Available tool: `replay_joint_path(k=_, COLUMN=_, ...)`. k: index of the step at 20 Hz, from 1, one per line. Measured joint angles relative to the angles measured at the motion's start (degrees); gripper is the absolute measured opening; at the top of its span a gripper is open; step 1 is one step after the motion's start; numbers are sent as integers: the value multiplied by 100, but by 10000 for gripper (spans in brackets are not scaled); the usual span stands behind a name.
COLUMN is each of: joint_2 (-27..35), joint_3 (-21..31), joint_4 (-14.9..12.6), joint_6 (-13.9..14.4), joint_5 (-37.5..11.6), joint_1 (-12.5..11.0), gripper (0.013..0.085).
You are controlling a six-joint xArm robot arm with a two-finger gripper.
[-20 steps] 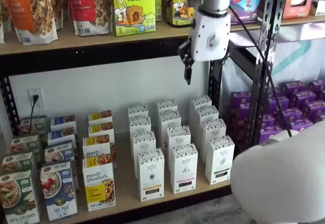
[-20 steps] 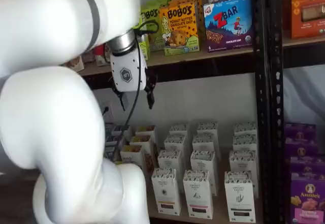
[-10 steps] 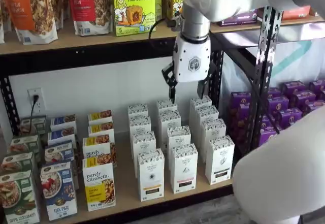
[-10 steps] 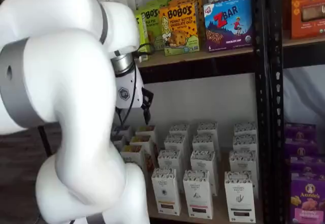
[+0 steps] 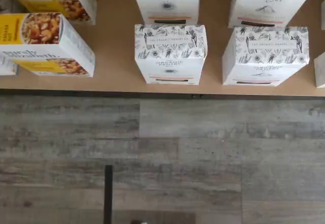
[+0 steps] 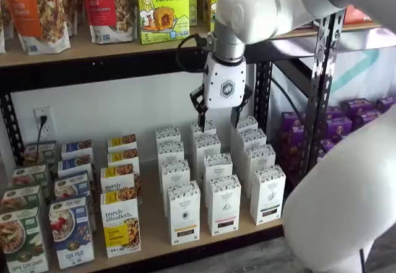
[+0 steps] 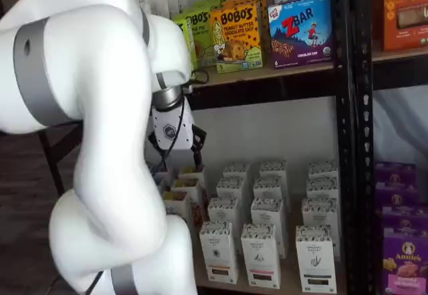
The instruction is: Pick up the white box with a yellow strip in the middle, on the bottom shelf, the fourth box from the left
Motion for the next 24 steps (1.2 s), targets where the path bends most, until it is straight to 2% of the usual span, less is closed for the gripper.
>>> replay_joint_path(k=5, joint_2=660, joint_3=78, joint_4=-20, joint_6=-40, joint_5=-765, joint_1=-45, gripper=850)
replay_joint_path(k=10, joint_2=1307, joint_3=185, joint_4=185, joint_6=-206, joint_5=-1468, joint_1=-45, gripper=850)
replay_joint_path(k=20, joint_2=2321, joint_3=240, joint_4=97, joint_6=-76, joint_5=-2364, joint_1=35, gripper=850)
replay_joint_path(k=24, joint_2=2696, joint_3=158, joint_4=181, joint_6=-113, joint_5=-2655, joint_1=81, gripper=850)
